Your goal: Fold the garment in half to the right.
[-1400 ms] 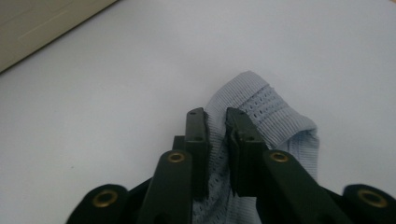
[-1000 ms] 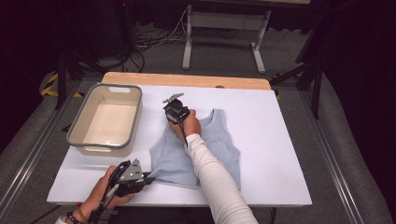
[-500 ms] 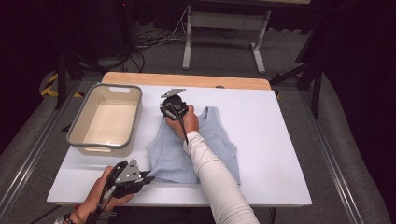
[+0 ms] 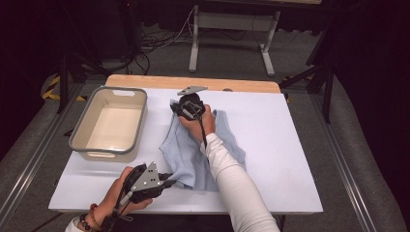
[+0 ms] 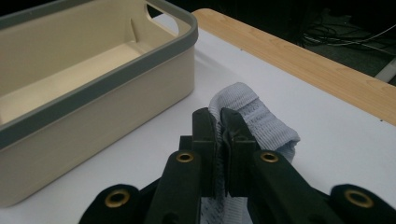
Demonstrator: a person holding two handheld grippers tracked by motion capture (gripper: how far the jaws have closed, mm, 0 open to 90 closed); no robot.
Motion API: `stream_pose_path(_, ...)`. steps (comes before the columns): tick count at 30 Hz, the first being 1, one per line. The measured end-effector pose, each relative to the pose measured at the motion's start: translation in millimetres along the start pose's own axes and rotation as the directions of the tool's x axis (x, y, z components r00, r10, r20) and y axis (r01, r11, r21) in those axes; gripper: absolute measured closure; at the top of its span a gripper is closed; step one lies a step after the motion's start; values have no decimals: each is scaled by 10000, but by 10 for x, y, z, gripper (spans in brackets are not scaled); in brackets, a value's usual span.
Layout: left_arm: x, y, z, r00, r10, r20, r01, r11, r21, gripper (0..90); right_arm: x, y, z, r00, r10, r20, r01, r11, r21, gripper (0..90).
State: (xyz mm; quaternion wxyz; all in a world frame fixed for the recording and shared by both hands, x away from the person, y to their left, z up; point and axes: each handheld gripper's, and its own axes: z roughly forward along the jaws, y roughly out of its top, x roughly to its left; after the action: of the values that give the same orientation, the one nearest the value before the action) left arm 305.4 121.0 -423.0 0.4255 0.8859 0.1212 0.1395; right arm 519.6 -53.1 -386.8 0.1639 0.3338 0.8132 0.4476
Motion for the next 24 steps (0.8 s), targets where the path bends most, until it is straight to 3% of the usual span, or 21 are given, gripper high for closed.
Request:
stream_pose_path(6,57,76,68,9998,-16,209,23,9995,-321,772,-116,0,-174,9998,148,107,-145,9995,-288,849)
stream_pose_path(9,73,157,85,9984,273,503,-261,9994,-233,767,-152,-13,-245,9997,191,141,-185,9991,-389,849)
stream_pose_path(16,60,269,123,9966,584,579,-566,9979,-322,764,-237,-33,-432,9993,235,276,-218,9980,-596,848)
stream_pose_path(24,6,458,349,9926,790,926,-724,9948,-720,761,-459,-144,-701,9977,346,580,-306,9971,-700,845)
